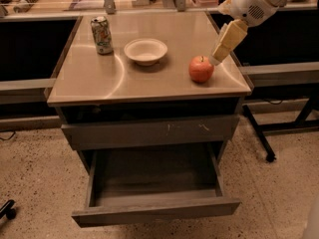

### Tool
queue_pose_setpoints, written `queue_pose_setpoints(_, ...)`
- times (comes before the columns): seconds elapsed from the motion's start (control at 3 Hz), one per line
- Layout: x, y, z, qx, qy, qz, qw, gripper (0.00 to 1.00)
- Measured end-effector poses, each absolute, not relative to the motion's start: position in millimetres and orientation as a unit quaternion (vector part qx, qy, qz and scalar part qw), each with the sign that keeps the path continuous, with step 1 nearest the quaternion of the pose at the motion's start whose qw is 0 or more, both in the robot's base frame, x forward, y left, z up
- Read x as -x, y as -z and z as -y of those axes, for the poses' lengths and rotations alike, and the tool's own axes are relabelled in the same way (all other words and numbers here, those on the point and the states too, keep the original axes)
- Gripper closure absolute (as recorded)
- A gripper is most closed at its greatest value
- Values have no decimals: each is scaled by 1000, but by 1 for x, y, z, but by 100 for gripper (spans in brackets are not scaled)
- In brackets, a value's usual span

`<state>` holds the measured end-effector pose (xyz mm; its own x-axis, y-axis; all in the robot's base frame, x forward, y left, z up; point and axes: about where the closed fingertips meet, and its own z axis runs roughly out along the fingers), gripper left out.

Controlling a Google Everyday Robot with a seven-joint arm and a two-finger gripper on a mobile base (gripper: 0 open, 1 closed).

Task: Place apple into middle drawer

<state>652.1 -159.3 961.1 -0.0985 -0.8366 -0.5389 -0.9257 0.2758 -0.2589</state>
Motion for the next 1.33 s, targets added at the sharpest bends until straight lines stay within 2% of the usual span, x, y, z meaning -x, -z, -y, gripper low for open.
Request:
queue_pose_setpoints(0.33,-679,-939,142,595,-95,-736,310,0)
queue_pose_setpoints(1.33,-716,-877,136,565,-129,-755,306,0)
